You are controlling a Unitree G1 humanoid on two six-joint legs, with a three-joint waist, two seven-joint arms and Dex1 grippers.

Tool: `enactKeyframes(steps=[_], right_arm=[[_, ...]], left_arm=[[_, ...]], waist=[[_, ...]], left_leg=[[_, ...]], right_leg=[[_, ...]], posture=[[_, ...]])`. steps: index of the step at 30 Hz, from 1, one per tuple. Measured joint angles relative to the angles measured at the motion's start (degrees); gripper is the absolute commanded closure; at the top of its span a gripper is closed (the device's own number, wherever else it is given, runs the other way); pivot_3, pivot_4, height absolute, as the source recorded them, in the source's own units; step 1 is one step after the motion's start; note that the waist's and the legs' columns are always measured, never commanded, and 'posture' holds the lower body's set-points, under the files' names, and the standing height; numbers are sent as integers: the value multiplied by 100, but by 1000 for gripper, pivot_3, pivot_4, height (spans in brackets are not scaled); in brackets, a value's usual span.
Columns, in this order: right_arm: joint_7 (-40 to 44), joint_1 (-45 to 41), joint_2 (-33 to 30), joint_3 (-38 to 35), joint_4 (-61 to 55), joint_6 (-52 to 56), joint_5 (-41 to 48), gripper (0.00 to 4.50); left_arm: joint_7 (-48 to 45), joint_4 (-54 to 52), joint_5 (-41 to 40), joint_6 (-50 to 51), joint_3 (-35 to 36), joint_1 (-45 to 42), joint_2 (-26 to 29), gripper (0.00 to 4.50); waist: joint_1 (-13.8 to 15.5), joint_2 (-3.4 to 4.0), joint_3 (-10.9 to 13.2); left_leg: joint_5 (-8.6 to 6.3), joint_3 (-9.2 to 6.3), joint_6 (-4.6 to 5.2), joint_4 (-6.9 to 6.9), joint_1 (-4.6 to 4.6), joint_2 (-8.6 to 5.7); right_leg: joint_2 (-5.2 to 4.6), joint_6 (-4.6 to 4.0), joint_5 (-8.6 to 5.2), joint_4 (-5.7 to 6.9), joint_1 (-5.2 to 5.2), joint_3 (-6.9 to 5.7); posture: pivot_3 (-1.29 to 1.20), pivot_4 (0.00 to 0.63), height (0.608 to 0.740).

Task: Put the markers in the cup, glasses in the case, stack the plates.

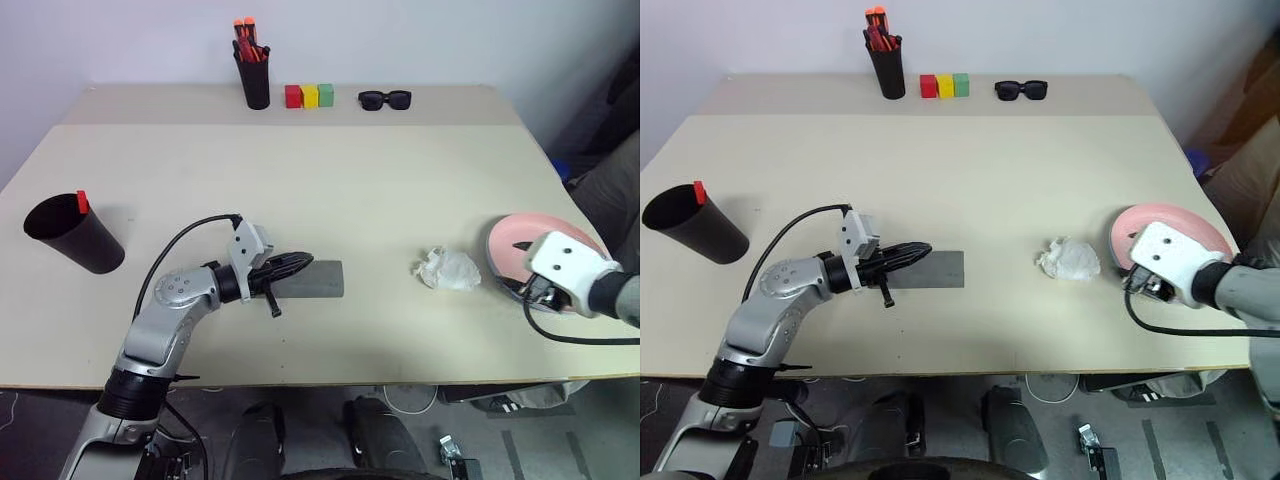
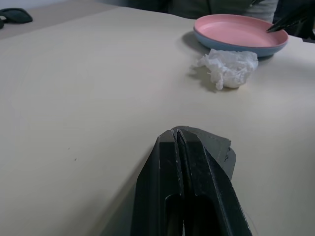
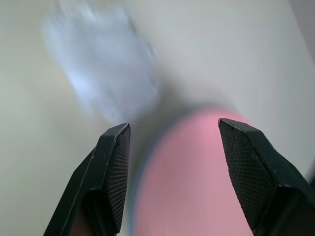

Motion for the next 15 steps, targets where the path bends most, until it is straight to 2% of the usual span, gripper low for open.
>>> enactKeyframes(steps=[6,9,12,13,15], right_arm=[[-428,-422,557,1498,701,-558,-489,1659],[-687,-740,660,1738,1178,-840,-701,2553],[-825,-932,662,1856,1585,-1034,-835,4161],[-874,-983,663,1882,1697,-1089,-880,4463],[-981,-1100,680,1898,1851,-1160,-922,4463]], left_arm=[[284,-410,-5,8,175,413,44,4500],[433,-549,-6,31,288,525,100,4500],[519,-715,-16,31,349,678,122,4500],[565,-737,-15,31,369,758,123,4500],[644,-758,-14,32,397,866,119,4500]], waist=[[-1,-1,-1],[-1,-8,-4],[2,-7,-5],[9,-7,-5],[7,-7,-5]], left_leg=[[0,3,0,-1,-1,0],[0,4,0,4,3,0],[0,7,0,4,8,-1],[0,7,0,3,8,-1],[0,8,0,3,8,-1]], right_leg=[[-1,-2,-1,0,-1,1],[-2,-15,-7,-1,4,2],[-3,-16,-8,-1,8,6],[-2,-16,-8,0,8,5],[-3,-16,-8,0,8,6]], posture=[[0,150,722],[0,150,722],[0,150,722],[0,150,722],[0,150,722]])
